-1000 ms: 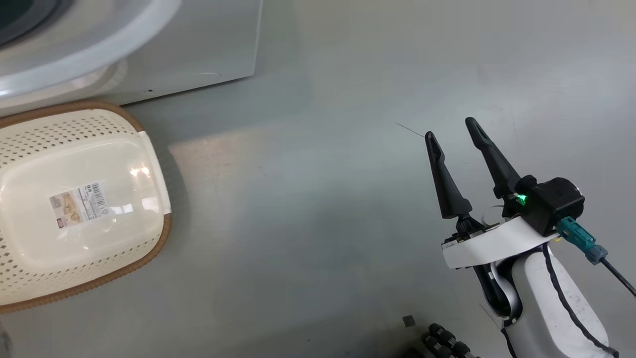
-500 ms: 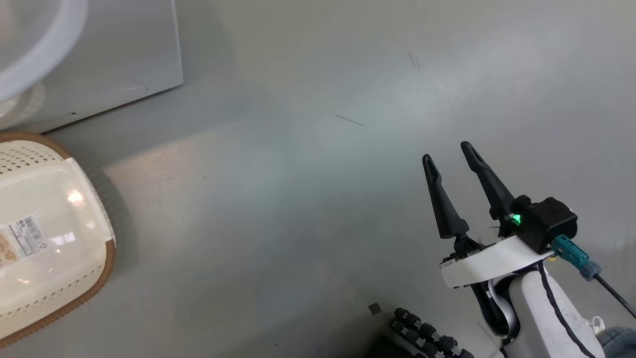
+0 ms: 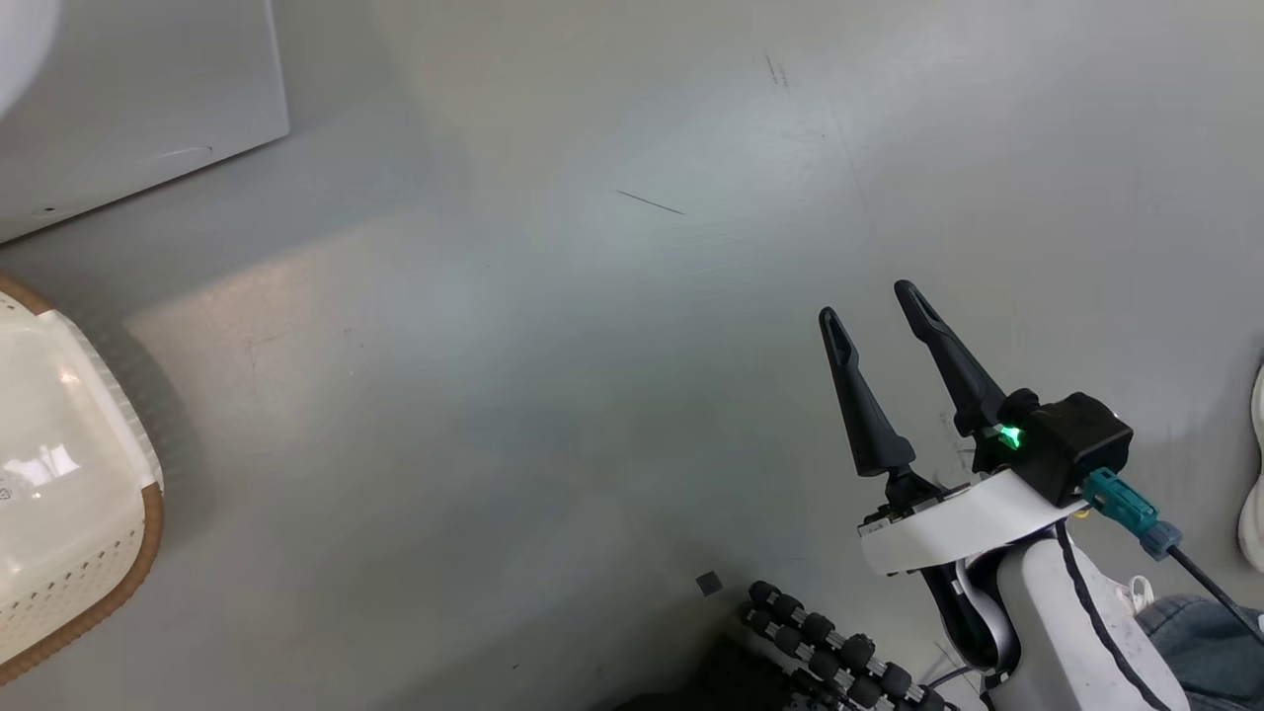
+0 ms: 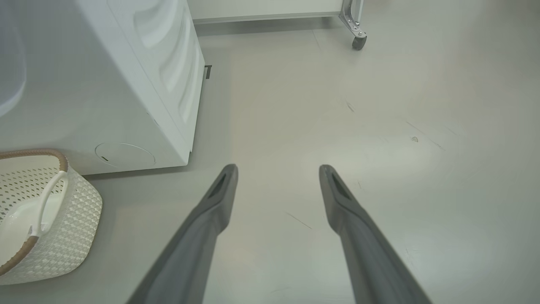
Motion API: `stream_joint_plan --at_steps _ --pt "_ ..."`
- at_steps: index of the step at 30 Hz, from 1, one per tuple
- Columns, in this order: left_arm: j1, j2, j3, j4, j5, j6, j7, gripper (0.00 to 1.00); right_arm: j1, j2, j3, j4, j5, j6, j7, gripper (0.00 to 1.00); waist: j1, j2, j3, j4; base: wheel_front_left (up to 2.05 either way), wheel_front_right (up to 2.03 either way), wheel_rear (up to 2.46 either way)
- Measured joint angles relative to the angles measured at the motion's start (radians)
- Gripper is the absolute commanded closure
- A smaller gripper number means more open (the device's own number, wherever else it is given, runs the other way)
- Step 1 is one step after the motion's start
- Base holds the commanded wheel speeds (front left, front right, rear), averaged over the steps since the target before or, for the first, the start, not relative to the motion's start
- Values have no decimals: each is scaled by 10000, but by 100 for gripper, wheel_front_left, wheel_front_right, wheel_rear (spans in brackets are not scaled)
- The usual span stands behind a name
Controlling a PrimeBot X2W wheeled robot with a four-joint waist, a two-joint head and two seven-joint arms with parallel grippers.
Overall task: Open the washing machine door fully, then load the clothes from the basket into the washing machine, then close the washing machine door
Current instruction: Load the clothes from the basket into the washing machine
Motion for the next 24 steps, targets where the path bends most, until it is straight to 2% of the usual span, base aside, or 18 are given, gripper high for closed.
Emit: stream_joint_plan --at_steps 4,5,7,8,9,10,16,24 --pt "-25 10 -35 667 0 33 414 100 39 -4 -151 17 2 0 0 0 0 0 60 -108 0 0 0" --pt "-25 10 -82 805 29 36 502 91 41 2 -163 19 4 0 0 0 0 0 53 -116 0 0 0" --pt "-44 13 -153 1001 48 77 642 57 46 4 -201 23 50 0 0 0 0 0 32 -122 0 0 0" --pt "-73 19 -236 1122 75 75 746 44 48 4 -211 25 88 0 0 0 0 0 20 -121 0 0 0" --pt "-84 21 -311 1223 128 75 855 11 53 6 -213 25 92 0 0 0 0 0 8 -118 0 0 0" --pt "-97 15 -349 1310 182 75 917 0 56 10 -217 25 96 0 0 0 0 0 -3 -111 0 0 0" --pt "-422 -81 -397 1733 303 238 1210 0 58 15 -278 27 100 0 0 0 0 0 -78 -14 0 0 0" --pt "-464 -832 -221 2266 75 512 1281 0 58 2 -543 19 100 0 0 0 0 0 -287 317 0 0 0"
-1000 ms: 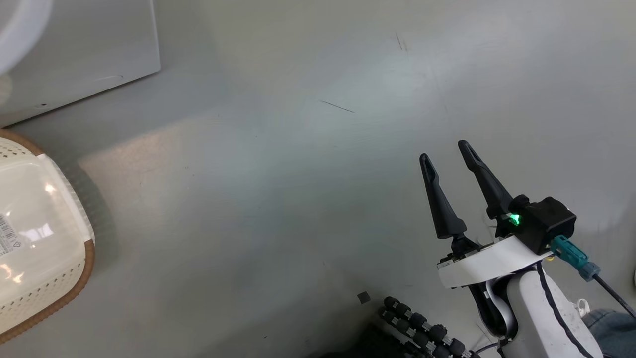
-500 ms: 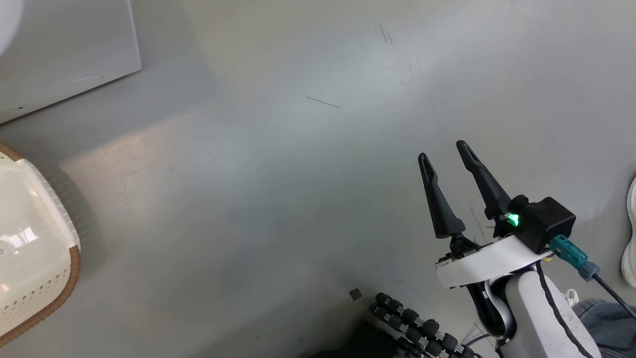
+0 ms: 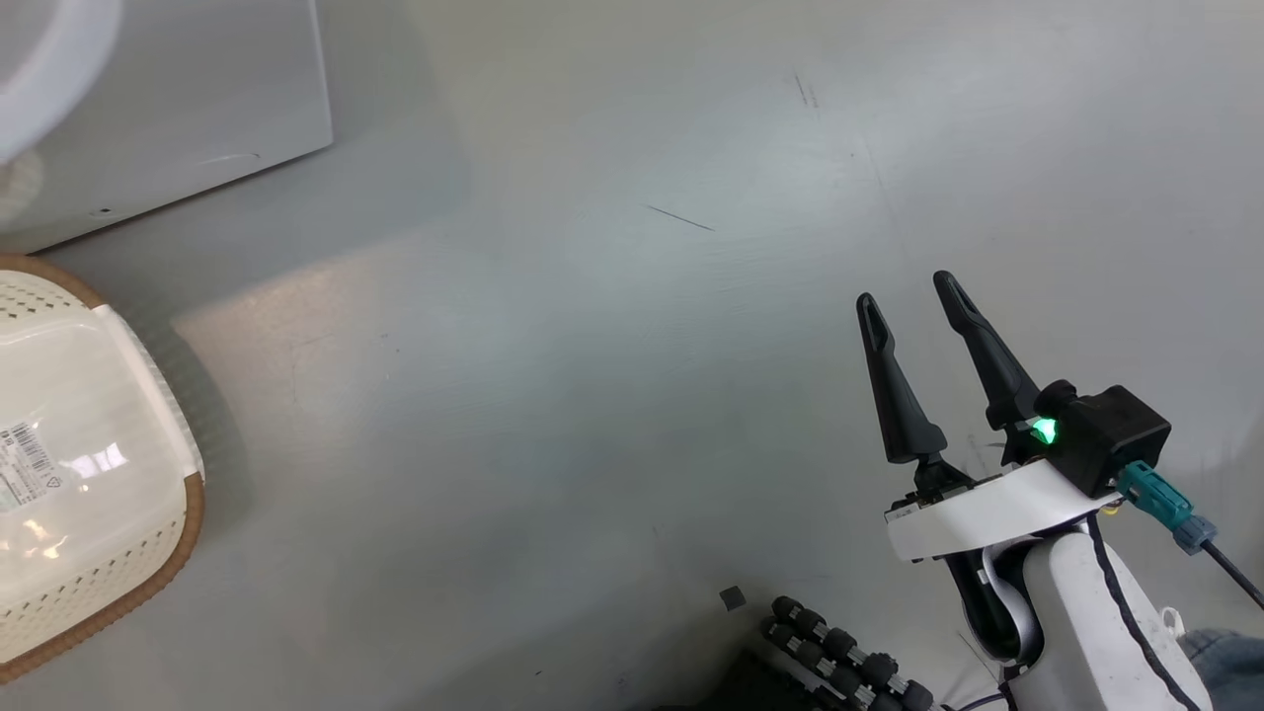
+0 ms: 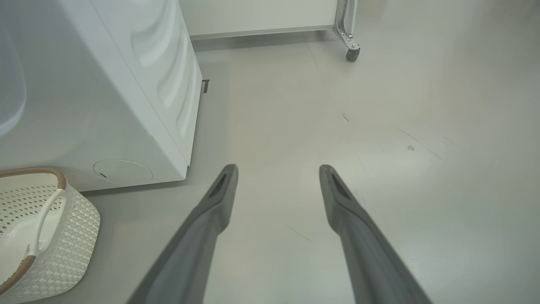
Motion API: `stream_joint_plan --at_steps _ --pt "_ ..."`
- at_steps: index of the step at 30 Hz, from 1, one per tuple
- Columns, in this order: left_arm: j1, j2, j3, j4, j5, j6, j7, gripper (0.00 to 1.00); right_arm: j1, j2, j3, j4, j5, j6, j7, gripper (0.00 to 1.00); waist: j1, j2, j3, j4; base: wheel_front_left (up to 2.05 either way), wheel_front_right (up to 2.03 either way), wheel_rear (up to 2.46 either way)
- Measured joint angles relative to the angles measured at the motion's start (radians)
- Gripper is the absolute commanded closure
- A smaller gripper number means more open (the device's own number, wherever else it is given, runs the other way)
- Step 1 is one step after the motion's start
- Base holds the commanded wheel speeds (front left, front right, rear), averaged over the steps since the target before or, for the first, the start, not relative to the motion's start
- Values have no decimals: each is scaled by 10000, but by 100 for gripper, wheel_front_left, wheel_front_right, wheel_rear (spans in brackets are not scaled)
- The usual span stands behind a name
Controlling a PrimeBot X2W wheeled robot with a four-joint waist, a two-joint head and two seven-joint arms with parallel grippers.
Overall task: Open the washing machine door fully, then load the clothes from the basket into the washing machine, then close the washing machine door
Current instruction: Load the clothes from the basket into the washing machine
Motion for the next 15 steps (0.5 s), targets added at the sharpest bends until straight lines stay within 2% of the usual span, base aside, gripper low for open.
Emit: stream_joint_plan --at_steps 15 --pt "295 -1319 449 849 -844 61 -1195 0 -103 -13 -360 25 -6 0 0 0 0 0 -567 977 0 0 0"
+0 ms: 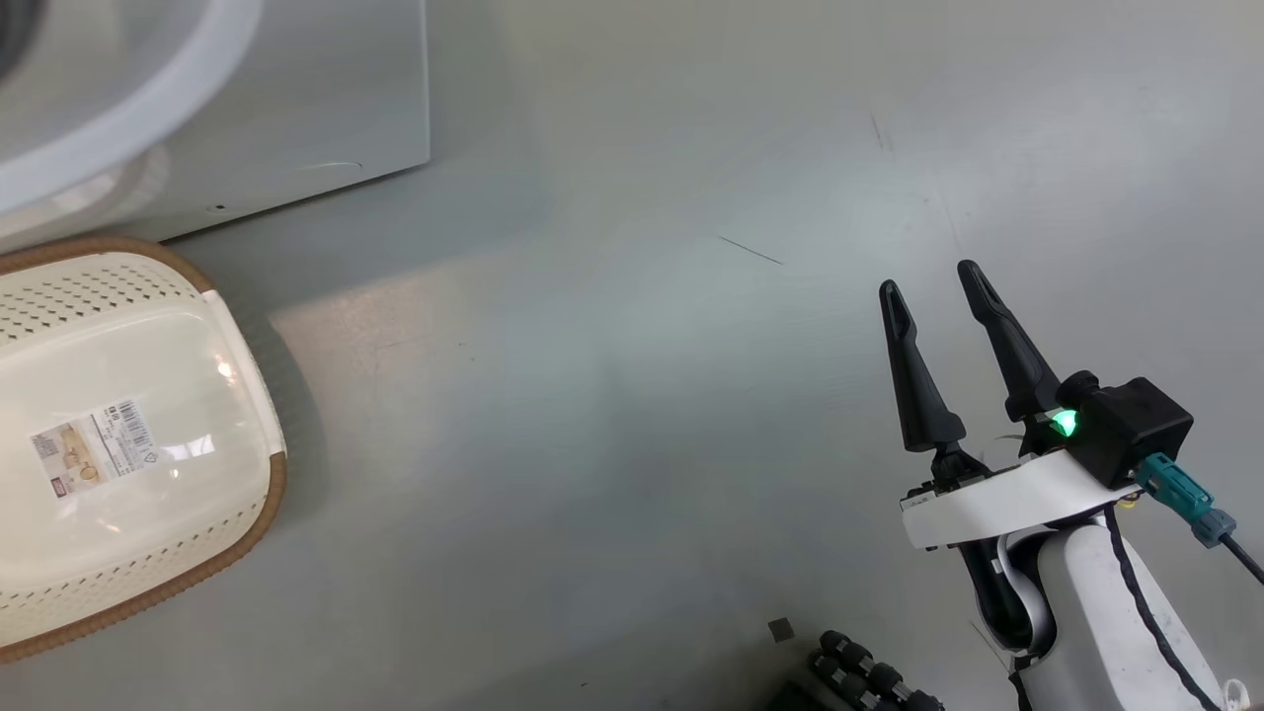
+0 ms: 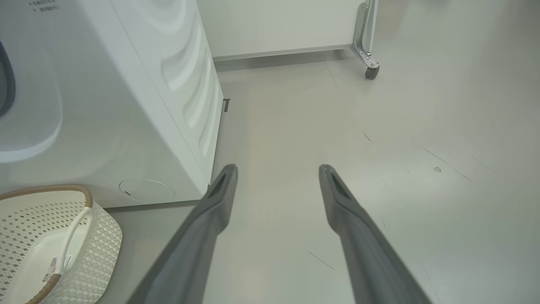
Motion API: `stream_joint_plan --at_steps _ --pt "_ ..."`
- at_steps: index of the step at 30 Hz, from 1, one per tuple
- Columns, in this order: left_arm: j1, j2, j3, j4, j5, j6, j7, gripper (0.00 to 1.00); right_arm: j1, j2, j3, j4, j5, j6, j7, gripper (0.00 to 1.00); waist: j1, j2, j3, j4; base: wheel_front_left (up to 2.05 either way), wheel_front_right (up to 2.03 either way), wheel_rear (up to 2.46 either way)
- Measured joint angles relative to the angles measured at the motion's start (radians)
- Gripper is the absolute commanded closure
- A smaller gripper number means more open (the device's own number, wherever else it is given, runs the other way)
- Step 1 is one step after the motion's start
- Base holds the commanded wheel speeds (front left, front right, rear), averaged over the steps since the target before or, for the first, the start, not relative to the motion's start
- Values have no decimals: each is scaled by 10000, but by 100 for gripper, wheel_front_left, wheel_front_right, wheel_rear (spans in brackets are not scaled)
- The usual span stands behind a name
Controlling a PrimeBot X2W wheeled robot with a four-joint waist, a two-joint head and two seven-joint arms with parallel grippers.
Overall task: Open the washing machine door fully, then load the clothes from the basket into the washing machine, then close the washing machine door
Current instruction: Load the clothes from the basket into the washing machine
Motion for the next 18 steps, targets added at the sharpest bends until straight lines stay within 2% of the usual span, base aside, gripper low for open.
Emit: stream_joint_plan --at_steps 9,18 --pt "823 -734 -6 502 -196 -163 -830 0 -20 -303 -148 134 -27 0 0 0 0 0 -680 634 0 0 0" --pt "1960 -1361 -173 1043 -267 -610 -1586 0 54 -395 -428 316 -29 0 0 0 -1 0 -1535 1185 0 0 0"
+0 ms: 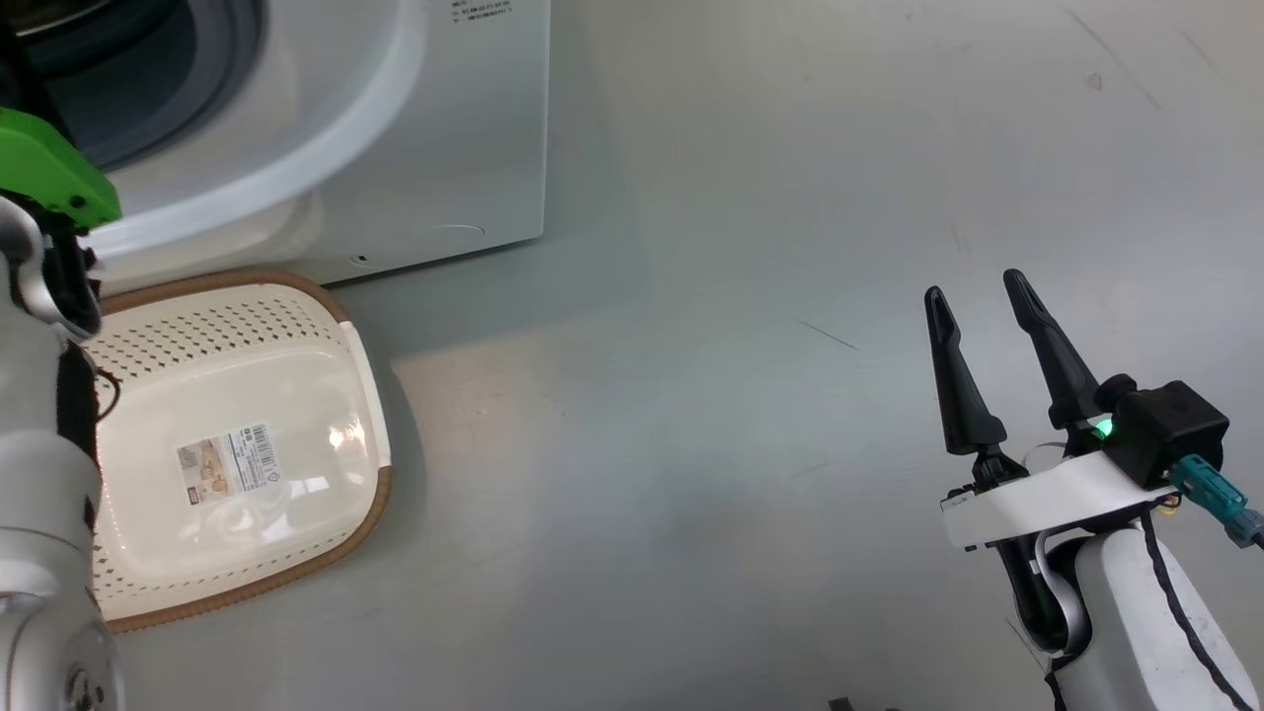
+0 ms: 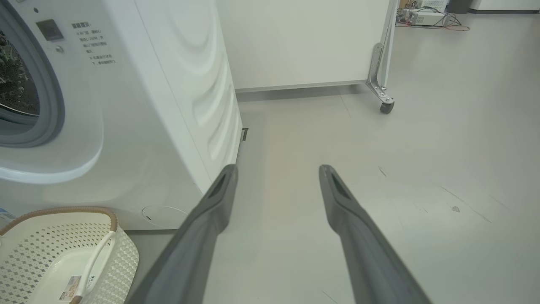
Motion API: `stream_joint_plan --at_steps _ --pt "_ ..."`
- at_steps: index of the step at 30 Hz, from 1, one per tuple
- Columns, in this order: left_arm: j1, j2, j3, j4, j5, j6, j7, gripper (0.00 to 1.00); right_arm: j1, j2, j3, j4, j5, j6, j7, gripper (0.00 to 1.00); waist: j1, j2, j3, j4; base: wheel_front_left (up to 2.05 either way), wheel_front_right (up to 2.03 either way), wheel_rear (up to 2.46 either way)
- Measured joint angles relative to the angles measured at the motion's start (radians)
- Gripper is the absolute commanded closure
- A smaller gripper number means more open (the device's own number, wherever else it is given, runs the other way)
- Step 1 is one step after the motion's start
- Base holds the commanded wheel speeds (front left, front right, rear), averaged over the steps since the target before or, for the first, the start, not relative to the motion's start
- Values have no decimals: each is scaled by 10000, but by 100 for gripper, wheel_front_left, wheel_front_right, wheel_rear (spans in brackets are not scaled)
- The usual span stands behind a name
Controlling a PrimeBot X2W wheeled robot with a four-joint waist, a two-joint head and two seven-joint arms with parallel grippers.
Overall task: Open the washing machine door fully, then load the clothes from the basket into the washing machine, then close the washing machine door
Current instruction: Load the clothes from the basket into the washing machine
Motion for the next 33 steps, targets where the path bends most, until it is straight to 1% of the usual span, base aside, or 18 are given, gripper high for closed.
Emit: stream_joint_plan --at_steps 5,12,17,23,33 --pt "543 -439 -59 205 -31 -257 -163 0 274 -127 -94 92 0 0 0 0 0 0 -528 309 0 0 0" --pt "1398 -740 -130 244 -111 -523 -303 0 444 -244 -182 132 -2 0 0 0 0 0 -1282 727 0 0 0" --pt "2247 -872 -341 238 -96 -598 -387 0 730 -267 -263 196 -10 0 0 0 0 0 -1861 952 0 0 0" --pt "3288 -1181 -431 161 -75 -688 -389 0 1236 -324 -362 290 -8 0 0 0 -1 0 -2578 1173 0 0 0" --pt "4901 -1469 -378 -1354 -67 -782 -389 0 2028 -508 -593 284 -10 0 0 0 -1 0 -3674 1539 0 0 0"
